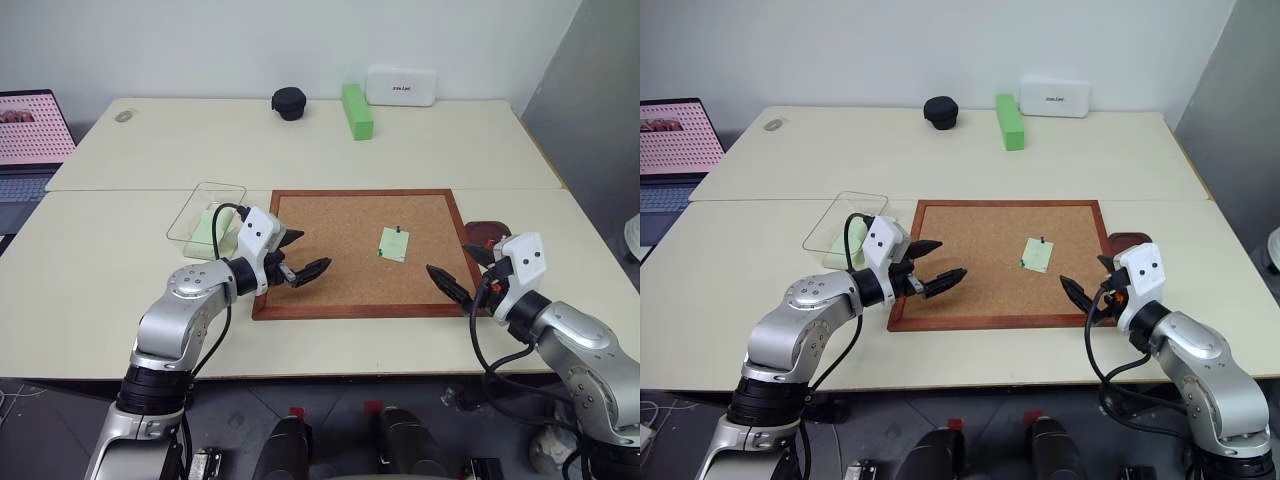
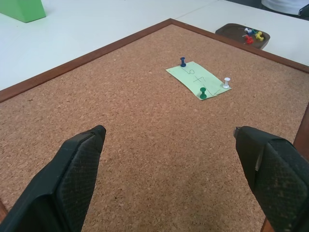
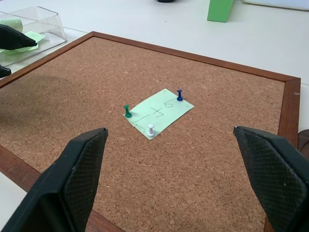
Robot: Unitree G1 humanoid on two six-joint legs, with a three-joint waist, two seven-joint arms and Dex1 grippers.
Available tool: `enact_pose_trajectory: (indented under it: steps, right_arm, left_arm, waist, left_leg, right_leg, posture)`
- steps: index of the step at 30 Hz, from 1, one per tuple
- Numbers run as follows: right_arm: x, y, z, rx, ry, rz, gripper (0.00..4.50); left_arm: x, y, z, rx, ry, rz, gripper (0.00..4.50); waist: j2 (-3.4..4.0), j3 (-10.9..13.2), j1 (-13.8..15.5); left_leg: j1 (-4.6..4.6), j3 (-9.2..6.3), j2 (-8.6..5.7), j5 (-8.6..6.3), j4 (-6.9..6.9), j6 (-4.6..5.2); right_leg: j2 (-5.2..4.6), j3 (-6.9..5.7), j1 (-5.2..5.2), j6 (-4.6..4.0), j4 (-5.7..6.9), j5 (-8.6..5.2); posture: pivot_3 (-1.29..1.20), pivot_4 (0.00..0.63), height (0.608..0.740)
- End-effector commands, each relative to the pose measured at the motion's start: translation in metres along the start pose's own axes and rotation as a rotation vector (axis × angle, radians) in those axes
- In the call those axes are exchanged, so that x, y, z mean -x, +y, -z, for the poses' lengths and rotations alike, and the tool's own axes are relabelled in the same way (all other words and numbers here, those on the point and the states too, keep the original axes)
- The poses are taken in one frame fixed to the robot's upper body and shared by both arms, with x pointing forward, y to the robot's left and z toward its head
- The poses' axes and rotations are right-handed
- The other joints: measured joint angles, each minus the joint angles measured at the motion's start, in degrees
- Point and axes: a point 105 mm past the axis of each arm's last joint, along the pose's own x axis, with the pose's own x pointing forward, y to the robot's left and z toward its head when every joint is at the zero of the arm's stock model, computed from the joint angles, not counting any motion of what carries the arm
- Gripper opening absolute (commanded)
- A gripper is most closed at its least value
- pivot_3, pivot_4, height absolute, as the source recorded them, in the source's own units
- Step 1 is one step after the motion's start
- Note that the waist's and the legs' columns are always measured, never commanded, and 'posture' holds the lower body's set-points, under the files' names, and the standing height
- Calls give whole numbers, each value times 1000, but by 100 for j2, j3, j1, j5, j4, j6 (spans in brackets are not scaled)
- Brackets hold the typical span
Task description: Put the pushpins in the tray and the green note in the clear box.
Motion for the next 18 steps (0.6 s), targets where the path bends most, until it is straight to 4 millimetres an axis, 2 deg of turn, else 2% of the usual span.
enact_pose_trajectory:
  steps: [1,7,18]
  right_arm:
    - [4,0,-13,38,-43,-2,4427]
    - [4,2,-13,41,-39,-12,4427]
    - [4,0,-12,59,-28,-19,4427]
  left_arm:
    - [6,-1,-13,-60,-51,5,4500]
    - [7,-2,-21,-31,-94,29,4500]
    - [9,2,-18,-38,-83,30,4500]
  waist:
    - [0,0,0]
    - [0,0,2]
    - [0,0,0]
  left_leg:
    - [0,0,0,0,0,0]
    - [-1,0,0,0,0,0]
    - [0,0,0,0,1,0]
  right_leg:
    - [0,0,0,0,0,0]
    - [0,0,0,0,0,0]
    - [0,0,0,1,1,0]
  posture:
    - [0,150,740]
    - [0,150,740]
    - [0,150,740]
